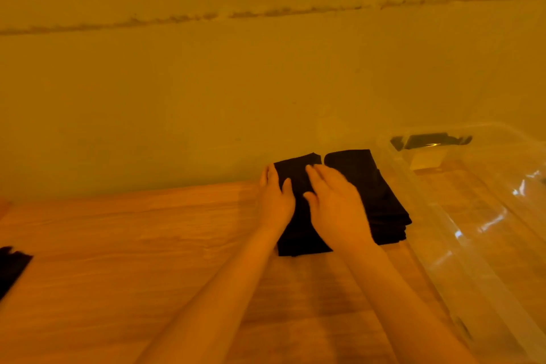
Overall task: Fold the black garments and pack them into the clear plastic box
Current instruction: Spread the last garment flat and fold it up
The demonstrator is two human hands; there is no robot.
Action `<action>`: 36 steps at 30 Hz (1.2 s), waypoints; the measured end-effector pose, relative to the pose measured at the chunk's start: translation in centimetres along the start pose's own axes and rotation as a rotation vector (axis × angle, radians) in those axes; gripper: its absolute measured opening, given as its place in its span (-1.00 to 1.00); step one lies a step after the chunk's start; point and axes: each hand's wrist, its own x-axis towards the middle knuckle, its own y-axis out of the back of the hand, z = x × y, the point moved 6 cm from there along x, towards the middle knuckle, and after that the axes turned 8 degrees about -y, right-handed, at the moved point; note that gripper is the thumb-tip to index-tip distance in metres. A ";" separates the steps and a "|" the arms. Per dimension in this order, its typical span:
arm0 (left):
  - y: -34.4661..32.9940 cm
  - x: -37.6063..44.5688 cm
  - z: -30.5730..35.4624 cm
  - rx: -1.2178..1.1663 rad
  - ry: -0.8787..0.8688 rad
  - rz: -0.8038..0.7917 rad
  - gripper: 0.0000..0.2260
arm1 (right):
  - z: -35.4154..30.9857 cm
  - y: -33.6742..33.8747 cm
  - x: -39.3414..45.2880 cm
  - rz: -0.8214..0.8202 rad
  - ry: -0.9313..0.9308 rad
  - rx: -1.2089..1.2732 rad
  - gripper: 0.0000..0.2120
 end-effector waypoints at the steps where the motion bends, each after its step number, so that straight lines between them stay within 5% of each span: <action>1: -0.4 -0.6 -0.4 -0.131 0.004 -0.013 -0.52 | -0.1 -1.5 -0.2 -0.141 0.040 -0.048 -0.50; 4: -1.3 -2.0 -1.4 -0.254 0.009 -0.093 -0.51 | 1.1 -5.0 -1.7 -0.457 0.028 -0.175 -0.42; 8: -1.0 -1.4 -1.1 -0.227 -0.058 -0.085 -0.48 | 1.1 -2.2 -0.5 -0.472 0.004 -0.099 -0.48; 11: 0.4 -1.2 1.1 0.102 -0.272 0.001 -0.49 | 3.3 1.1 1.3 -0.285 -0.111 0.004 -0.48; 13: -0.4 -0.9 2.6 0.417 -0.401 -0.096 -0.51 | 5.4 0.9 2.3 -0.283 -0.168 0.005 -0.46; 18: -4.1 0.6 2.3 0.876 -0.373 -0.355 -0.41 | 8.3 -2.9 2.9 -0.378 -0.221 -0.086 -0.39; 26: -4.2 0.5 2.5 0.908 -0.335 -0.344 -0.43 | 8.1 -2.9 3.5 -0.361 -0.213 -0.105 -0.41; 31: -2.1 -2.1 1.9 0.734 -0.286 -0.143 -0.51 | 7.1 -3.2 2.4 -0.391 -0.132 -0.104 -0.46; 36: -3.0 -3.8 0.9 0.718 -0.258 -0.247 -0.51 | 7.9 -3.7 2.0 -0.392 -0.159 -0.109 -0.47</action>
